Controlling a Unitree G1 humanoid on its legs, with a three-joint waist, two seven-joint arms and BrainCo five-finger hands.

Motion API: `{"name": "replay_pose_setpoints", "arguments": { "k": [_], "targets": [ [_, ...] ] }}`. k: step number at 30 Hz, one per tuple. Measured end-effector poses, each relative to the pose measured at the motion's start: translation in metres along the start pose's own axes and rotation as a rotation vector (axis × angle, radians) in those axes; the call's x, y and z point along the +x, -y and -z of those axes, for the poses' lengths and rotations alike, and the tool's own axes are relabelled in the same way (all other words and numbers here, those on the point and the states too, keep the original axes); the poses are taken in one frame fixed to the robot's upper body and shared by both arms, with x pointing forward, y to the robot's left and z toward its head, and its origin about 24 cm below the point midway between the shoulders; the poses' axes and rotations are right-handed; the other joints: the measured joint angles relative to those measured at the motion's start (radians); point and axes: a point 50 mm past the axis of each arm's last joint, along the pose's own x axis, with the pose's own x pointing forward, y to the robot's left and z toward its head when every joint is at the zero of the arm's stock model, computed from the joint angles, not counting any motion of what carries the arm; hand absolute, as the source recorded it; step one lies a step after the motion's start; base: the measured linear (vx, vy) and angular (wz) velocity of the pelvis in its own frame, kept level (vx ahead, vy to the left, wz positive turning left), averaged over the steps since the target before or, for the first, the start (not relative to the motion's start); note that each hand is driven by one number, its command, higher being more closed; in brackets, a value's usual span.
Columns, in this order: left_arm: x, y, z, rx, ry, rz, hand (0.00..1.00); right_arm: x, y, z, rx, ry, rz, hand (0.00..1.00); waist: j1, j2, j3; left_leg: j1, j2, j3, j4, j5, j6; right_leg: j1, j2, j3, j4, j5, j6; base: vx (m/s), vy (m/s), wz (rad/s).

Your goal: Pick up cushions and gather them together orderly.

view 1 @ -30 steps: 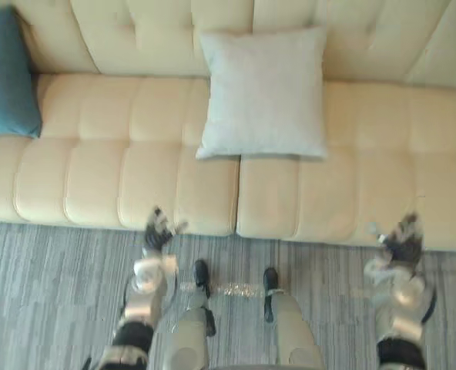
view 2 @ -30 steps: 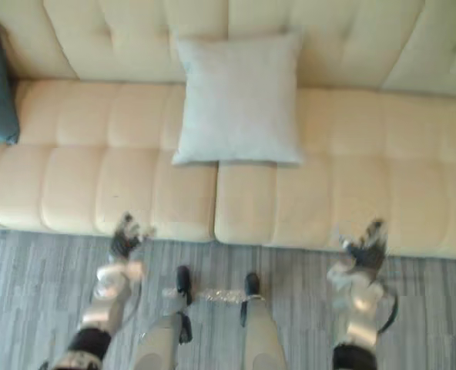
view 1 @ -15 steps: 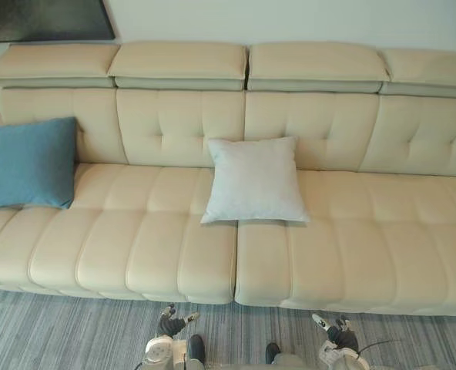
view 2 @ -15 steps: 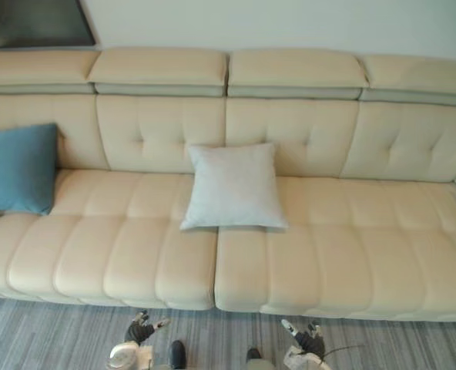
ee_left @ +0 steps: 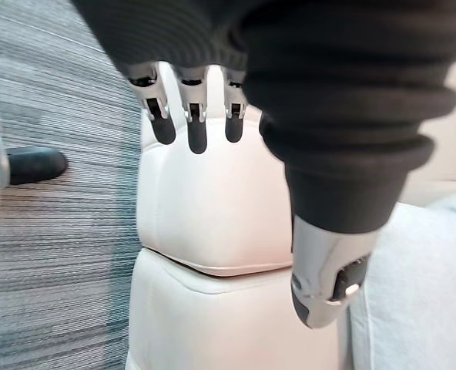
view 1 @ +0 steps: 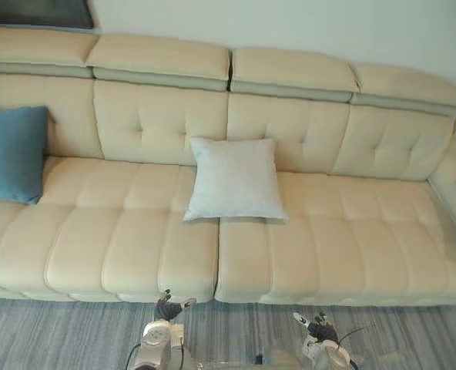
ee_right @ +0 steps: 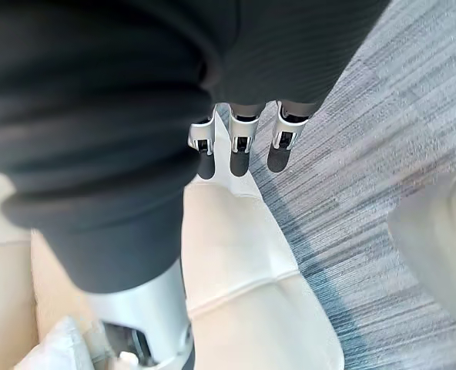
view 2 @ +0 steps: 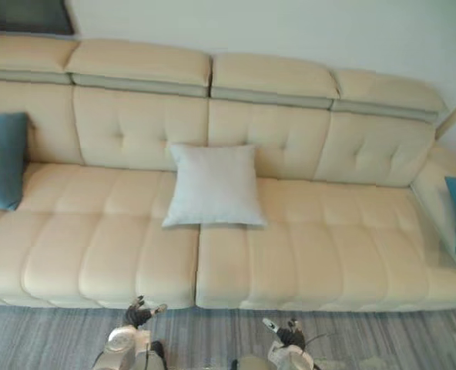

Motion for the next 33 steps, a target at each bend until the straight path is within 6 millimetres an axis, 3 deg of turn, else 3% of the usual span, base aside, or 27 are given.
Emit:
{"name": "replay_pose_setpoints", "arguments": {
  "k": [1, 2, 3, 4, 5, 9, 10, 11, 14, 15, 16, 18, 20, 21, 22, 26, 28, 30, 33],
  "targets": [
    [-0.001, 0.004, 0.002, -0.022, -0.004, 0.003, 0.0, 0.002, 0.0, -0.006, -0.004, 0.015, 0.003, 0.0, 0.013, 0.001, -0.002, 0.003, 0.003, 0.026, -0.029, 0.039, 0.005, 0.015, -0.007, 0.02, 0.085, -0.063, 0.027, -0.07, 0.081, 0.22],
    [-0.001, 0.004, 0.0, -0.027, 0.001, 0.001, 0.0, 0.002, -0.001, -0.006, -0.003, 0.016, 0.002, 0.0, 0.013, -0.007, 0.003, -0.002, -0.006, 0.031, -0.022, 0.044, 0.01, 0.018, -0.018, 0.028, 0.129, -0.085, 0.037, -0.08, -0.091, 0.02],
    [0.001, -0.002, -0.002, -0.023, 0.003, -0.016, 0.0, 0.002, -0.015, -0.007, -0.014, 0.024, -0.035, 0.0, 0.02, -0.047, 0.007, -0.04, -0.03, 0.05, 0.032, 0.041, 0.014, 0.105, -0.055, 0.063, 0.069, -0.098, 0.032, -0.09, -0.187, 0.0],
    [0.001, -0.002, -0.003, -0.023, 0.006, -0.016, 0.0, 0.002, -0.018, -0.009, -0.021, 0.03, -0.045, 0.0, 0.026, -0.056, 0.004, -0.048, -0.027, 0.054, 0.042, 0.04, 0.014, 0.124, -0.053, 0.074, 0.026, -0.123, 0.04, -0.18, -0.249, -0.23],
    [0.002, 0.003, -0.006, -0.024, 0.015, -0.004, 0.0, 0.005, -0.026, -0.02, -0.048, 0.059, -0.07, 0.0, 0.044, -0.026, 0.012, -0.081, 0.009, 0.055, 0.064, 0.044, 0.011, 0.156, -0.014, 0.072, -0.089, -0.146, 0.034, -0.16, -0.167, -0.35],
    [0.0, 0.015, -0.006, 0.016, 0.018, 0.048, 0.0, 0.004, -0.027, -0.022, -0.056, 0.076, -0.071, 0.0, 0.049, 0.024, 0.031, -0.092, 0.075, 0.034, 0.038, 0.098, -0.034, 0.22, 0.053, 0.029, -0.244, -0.157, 0.013, -0.23, -0.169, -0.14],
    [-0.001, 0.02, -0.006, 0.021, 0.02, 0.064, 0.0, 0.004, -0.026, -0.019, -0.059, 0.069, -0.066, 0.0, 0.046, 0.033, 0.037, -0.089, 0.085, 0.032, 0.01, 0.14, -0.04, 0.218, 0.07, 0.011, -0.251, -0.155, 0.01, -0.27, -0.162, 0.21],
    [-0.001, 0.026, -0.007, 0.029, 0.024, 0.086, 0.0, 0.003, -0.024, -0.015, -0.066, 0.058, -0.063, 0.0, 0.038, 0.04, 0.043, -0.085, 0.082, 0.013, -0.061, 0.223, -0.05, 0.202, 0.073, -0.007, -0.257, -0.135, -0.022, -0.3, -0.167, 0.2],
    [-0.001, 0.031, -0.01, 0.031, 0.03, 0.106, 0.0, 0.002, -0.025, -0.012, -0.08, 0.048, -0.07, 0.0, 0.033, 0.029, 0.059, -0.099, 0.074, -0.031, 0.084, 0.081, -0.053, 0.186, 0.06, -0.043, -0.263, -0.138, -0.073, -0.18, -0.064, -0.24],
    [-0.001, 0.033, -0.01, 0.035, 0.031, 0.114, 0.0, 0.002, -0.023, -0.013, -0.083, 0.051, -0.068, 0.0, 0.032, 0.023, 0.065, -0.115, 0.061, -0.076, 0.241, -0.04, -0.038, 0.159, 0.046, -0.033, -0.252, -0.142, -0.089, -0.16, 0.04, -0.52],
    [-0.002, 0.033, -0.01, 0.036, 0.03, 0.115, 0.0, 0.002, -0.023, -0.013, -0.084, 0.051, -0.068, 0.0, 0.032, 0.024, 0.065, -0.115, 0.059, -0.084, 0.269, -0.059, -0.035, 0.155, 0.044, -0.029, -0.25, -0.143, -0.089, -0.19, 0.112, -0.66],
    [-0.002, 0.036, -0.01, 0.032, 0.027, 0.122, 0.0, 0.0, -0.017, -0.006, -0.084, 0.036, -0.055, 0.0, 0.01, 0.046, 0.058, -0.085, 0.031, -0.179, 0.366, -0.182, -0.06, 0.132, 0.037, -0.007, -0.228, -0.143, -0.083, -0.17, 0.218, -0.33],
    [-0.002, 0.036, -0.01, 0.034, 0.028, 0.123, 0.0, -0.002, -0.012, 0.002, -0.083, 0.005, -0.043, 0.0, -0.001, 0.059, 0.05, -0.061, 0.013, -0.202, 0.324, -0.251, -0.073, 0.115, 0.035, 0.01, -0.21, -0.155, -0.053, -0.2, 0.277, -0.19],
    [-0.002, 0.027, -0.007, 0.047, 0.02, 0.103, 0.0, -0.007, -0.016, 0.014, -0.066, -0.034, -0.05, 0.0, -0.005, 0.029, 0.041, -0.048, -0.015, -0.168, 0.279, -0.245, -0.065, 0.099, 0.009, 0.042, -0.226, -0.15, -0.043, -0.15, 0.209, -0.29],
    [-0.002, 0.025, -0.005, 0.052, 0.014, 0.097, 0.0, -0.007, -0.016, 0.016, -0.071, -0.044, -0.054, 0.0, -0.005, 0.019, 0.035, -0.045, -0.024, -0.157, 0.265, -0.243, -0.063, 0.098, 0.001, 0.051, -0.24, -0.139, -0.038, -0.12, 0.217, -0.34],
    [-0.003, 0.022, 0.002, 0.065, -0.015, 0.093, 0.0, -0.007, -0.011, 0.016, -0.047, -0.043, -0.037, 0.0, -0.003, 0.006, 0.028, -0.039, -0.032, -0.082, 0.263, -0.252, -0.048, 0.078, -0.005, 0.153, -0.291, -0.096, -0.03, -0.03, 0.138, -0.53],
    [-0.002, 0.02, 0.003, 0.07, -0.018, 0.088, 0.0, -0.005, -0.016, 0.011, -0.046, -0.032, -0.046, 0.0, -0.006, 0.01, 0.029, -0.037, -0.009, -0.013, 0.259, -0.255, -0.041, 0.026, -0.01, 0.142, -0.273, -0.044, -0.009, 0.0, 0.065, -1.05],
    [-0.002, 0.019, 0.003, 0.081, -0.02, 0.084, 0.0, -0.003, -0.022, 0.004, -0.048, -0.016, -0.061, 0.0, -0.006, 0.025, 0.031, -0.001, 0.041, 0.088, 0.223, -0.228, -0.024, 0.005, -0.016, -0.023, -0.297, 0.019, -0.059, 0.07, -0.007, -1.31],
    [-0.001, 0.016, 0.005, 0.107, -0.034, 0.077, 0.0, 0.001, -0.017, 0.004, -0.07, -0.03, -0.047, 0.0, -0.022, 0.049, 0.03, 0.031, 0.058, 0.11, 0.22, -0.217, -0.028, 0.012, 0.0, -0.065, -0.372, 0.077, -0.062, 0.1, -0.036, -1.11]
  ]
}}
